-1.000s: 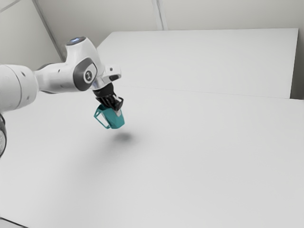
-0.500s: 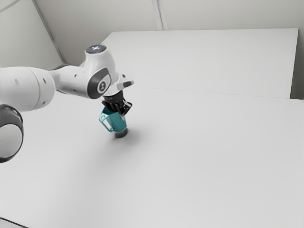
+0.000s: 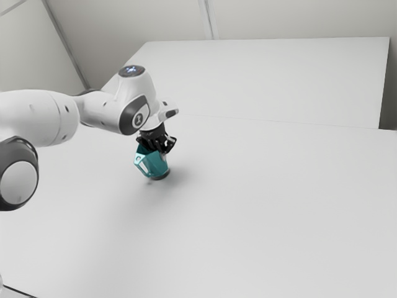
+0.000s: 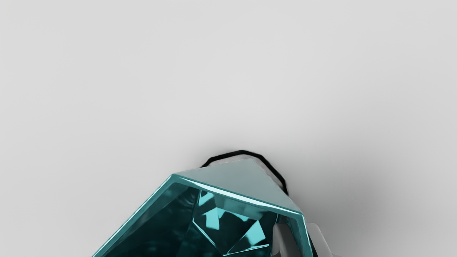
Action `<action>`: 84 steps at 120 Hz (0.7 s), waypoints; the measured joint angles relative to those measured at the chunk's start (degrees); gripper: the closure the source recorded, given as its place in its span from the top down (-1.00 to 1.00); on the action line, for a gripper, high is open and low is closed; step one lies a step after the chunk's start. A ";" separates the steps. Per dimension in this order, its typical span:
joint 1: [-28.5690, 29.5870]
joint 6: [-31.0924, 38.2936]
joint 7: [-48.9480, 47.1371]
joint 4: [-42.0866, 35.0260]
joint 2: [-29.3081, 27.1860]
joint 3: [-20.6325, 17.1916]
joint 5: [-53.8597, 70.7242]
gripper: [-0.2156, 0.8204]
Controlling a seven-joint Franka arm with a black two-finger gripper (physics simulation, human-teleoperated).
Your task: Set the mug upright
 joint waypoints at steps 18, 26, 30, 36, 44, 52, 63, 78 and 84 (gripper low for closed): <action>0.00 0.87 -1.00 -0.01 0.73 -0.02 -0.09 -0.79; -0.03 1.09 -1.21 0.00 0.78 -0.02 -0.29 -0.55; -0.04 1.17 -1.30 0.00 0.77 -0.02 -0.36 -0.43; -0.04 1.28 -1.43 0.00 0.74 -0.03 -0.43 -0.22; -0.04 1.38 -1.59 0.02 0.59 -0.04 -0.49 -0.02; -0.37 1.37 -1.73 0.05 -0.21 -0.05 -0.53 0.13; -1.20 0.45 -1.94 0.05 -3.95 -0.08 -0.56 0.28; -1.53 -3.91 -2.14 0.19 -12.11 -0.13 -0.60 0.39; -1.05 -6.54 -1.90 0.35 -15.92 -0.24 -0.63 0.43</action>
